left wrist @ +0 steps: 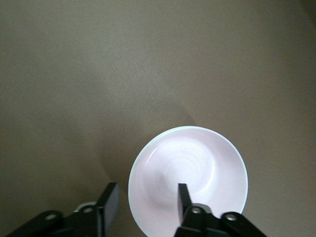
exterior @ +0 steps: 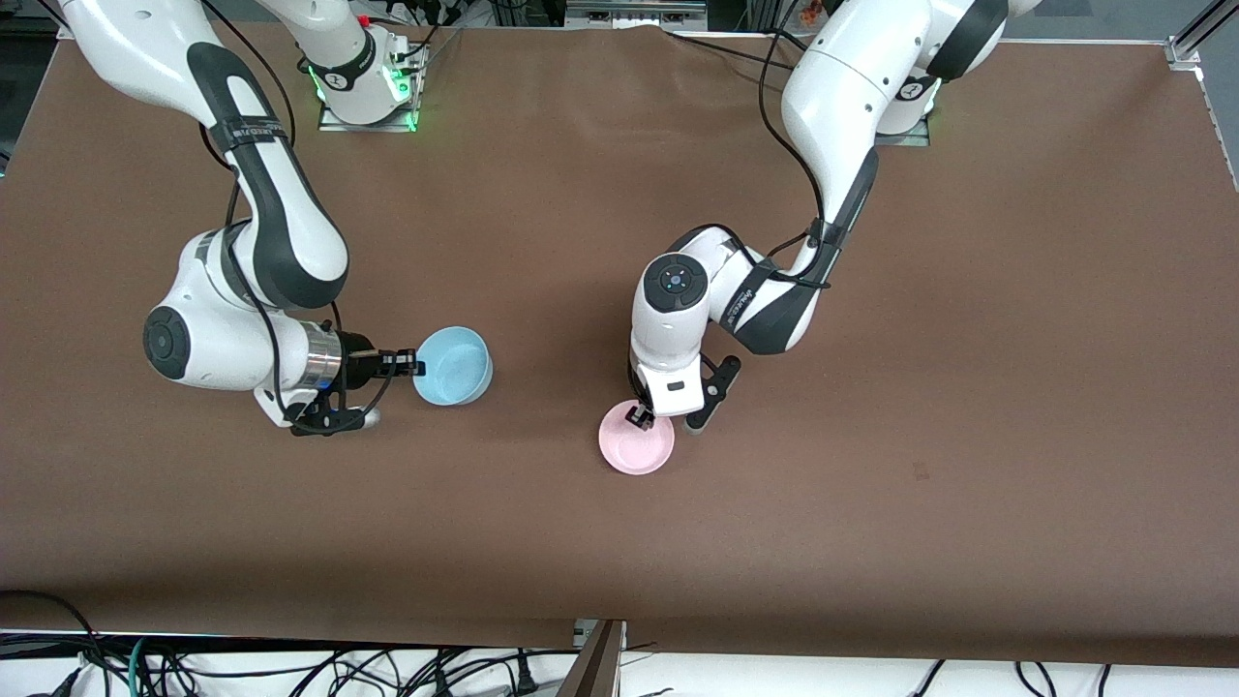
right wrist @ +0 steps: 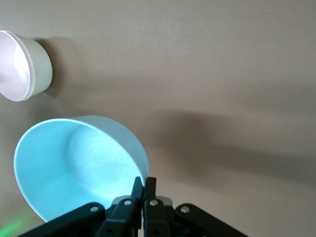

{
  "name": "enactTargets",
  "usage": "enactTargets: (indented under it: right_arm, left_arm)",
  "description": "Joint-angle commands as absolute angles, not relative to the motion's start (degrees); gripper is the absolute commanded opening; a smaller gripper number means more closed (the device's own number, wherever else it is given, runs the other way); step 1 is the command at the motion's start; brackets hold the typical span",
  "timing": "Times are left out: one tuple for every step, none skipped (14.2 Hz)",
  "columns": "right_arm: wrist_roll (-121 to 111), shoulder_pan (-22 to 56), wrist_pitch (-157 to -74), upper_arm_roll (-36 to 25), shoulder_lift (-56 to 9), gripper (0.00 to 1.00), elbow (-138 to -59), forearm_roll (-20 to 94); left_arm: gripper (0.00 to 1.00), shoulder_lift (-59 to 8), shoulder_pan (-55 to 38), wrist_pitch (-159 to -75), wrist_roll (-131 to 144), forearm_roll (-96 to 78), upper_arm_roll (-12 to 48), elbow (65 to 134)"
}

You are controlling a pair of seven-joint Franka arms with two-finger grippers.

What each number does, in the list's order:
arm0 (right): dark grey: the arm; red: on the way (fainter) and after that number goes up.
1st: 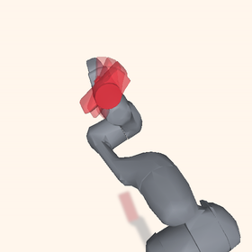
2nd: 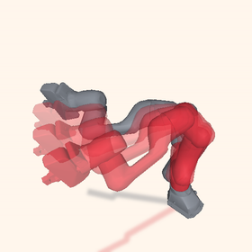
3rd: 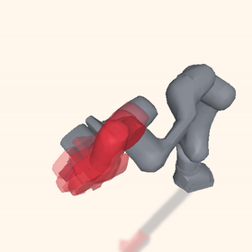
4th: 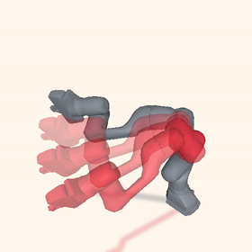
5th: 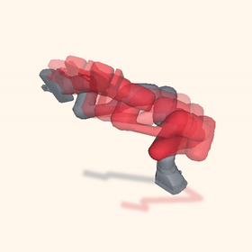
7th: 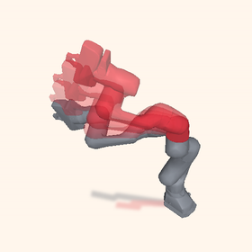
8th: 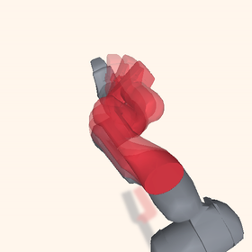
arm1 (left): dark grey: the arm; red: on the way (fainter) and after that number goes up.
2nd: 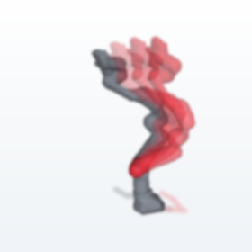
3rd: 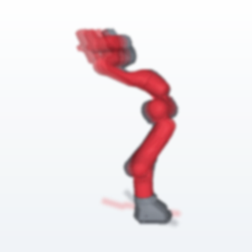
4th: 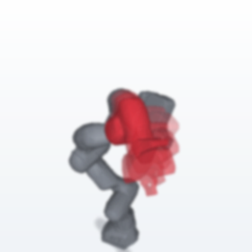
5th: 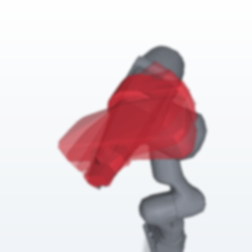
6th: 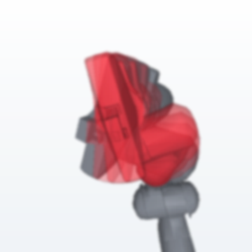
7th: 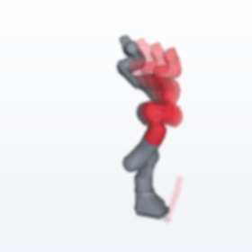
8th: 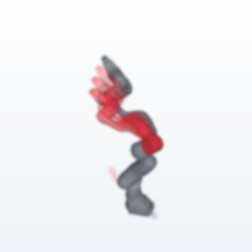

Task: Stack pink and blue bowls on white bowl
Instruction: 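Carry the blue bowl with the right gripper toward the stacked bowls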

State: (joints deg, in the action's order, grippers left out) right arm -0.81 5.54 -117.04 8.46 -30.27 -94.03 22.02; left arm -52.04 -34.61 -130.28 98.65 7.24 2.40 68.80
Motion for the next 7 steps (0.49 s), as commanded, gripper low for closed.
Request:
enactTargets:
  right_arm:
    - [6.1, 8.8, -120.0, 8.3, -30.7, 0.0, -93.6, 22.9]
    - [8.9, 10.3, -121.7, 8.3, -31.0, 0.0, -93.5, 22.9]
    - [11.6, 11.6, -123.5, 8.3, -31.6, 0.0, -93.2, 22.9]
    - [14.1, 13.0, -125.1, 8.3, -32.4, 0.0, -92.6, 22.9]
    - [16.9, 14.5, -126.5, 8.3, -33.4, 0.0, -91.9, 22.9]
    - [19.5, 15.7, -127.8, 8.3, -34.2, 0.0, -90.5, 22.9]
    - [21.8, 16.8, -128.1, 8.3, -35.1, 0.0, -89.3, 22.9]
  left_arm:
    - [0.61, -51.9, -34.9, -126.3, 99.5, 8.7, 2.1, 67.1]
    - [0.62, -51.3, -34.8, -123.7, 99.0, 8.5, 2.3, 66.2]
    - [0.62, -50.8, -34.8, -119.7, 97.7, 8.3, 2.3, 62.6]
    - [0.63, -50.8, -34.7, -114.7, 96.2, 8.1, 2.5, 59.4]
    - [0.65, -50.8, -34.6, -110.7, 94.3, 8.0, 2.7, 57.8]
    - [0.66, -50.5, -34.5, -107.4, 92.7, 7.8, 2.8, 56.9]
    - [0.68, -49.6, -34.1, -105.2, 91.2, 7.1, 2.8, 55.9]
